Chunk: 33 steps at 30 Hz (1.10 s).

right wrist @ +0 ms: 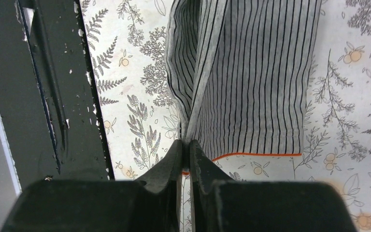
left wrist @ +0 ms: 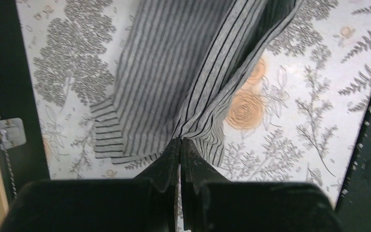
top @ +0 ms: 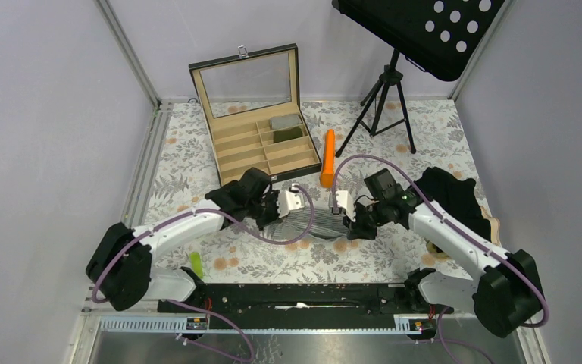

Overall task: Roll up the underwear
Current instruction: Fold the underwear at the center of the board.

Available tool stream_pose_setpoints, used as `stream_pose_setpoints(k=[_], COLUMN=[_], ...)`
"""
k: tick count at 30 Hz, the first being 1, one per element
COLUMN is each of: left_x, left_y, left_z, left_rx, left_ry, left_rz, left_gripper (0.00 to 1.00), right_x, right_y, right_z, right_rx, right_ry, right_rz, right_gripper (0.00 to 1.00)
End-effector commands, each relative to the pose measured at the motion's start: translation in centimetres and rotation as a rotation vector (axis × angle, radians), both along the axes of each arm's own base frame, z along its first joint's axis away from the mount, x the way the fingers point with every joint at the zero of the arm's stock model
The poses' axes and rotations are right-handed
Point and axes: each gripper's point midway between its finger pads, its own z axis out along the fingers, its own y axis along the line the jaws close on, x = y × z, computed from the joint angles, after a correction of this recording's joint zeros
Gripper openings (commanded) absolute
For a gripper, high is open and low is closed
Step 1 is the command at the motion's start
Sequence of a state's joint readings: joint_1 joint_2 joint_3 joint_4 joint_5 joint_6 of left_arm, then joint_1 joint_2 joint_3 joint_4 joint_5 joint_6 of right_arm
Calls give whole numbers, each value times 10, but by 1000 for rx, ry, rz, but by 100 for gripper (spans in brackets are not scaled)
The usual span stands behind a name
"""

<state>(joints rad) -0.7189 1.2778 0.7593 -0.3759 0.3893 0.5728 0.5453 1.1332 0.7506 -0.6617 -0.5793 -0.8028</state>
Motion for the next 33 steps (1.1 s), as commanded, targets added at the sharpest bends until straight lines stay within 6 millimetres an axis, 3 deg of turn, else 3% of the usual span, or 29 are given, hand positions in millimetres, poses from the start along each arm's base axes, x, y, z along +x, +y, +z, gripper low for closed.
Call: stream_pose_setpoints(k=[1,8,15,23,33], left_x=[34,69,88,119,145], left_y=[-23,-26,-28,-17,-13], left_z=[27,30,22,0,-9], left_rx=[-88,-90,-63,-29,-30], left_ry=[-67,-111,-93,22,89], left_rz=[27,59,72,222,390], left_gripper=[0,0,0,0,0], right_x=[11,35,67,95,121], right_y=[3,0,-2,-7,-11], right_z=[8,6,2,-17,-41], right_rx=[38,52,34,10,6], right_ry=[62,87,166,347,470], right_rz=[-41,-77,-113,-147,-229], right_gripper=[0,0,0,2,6])
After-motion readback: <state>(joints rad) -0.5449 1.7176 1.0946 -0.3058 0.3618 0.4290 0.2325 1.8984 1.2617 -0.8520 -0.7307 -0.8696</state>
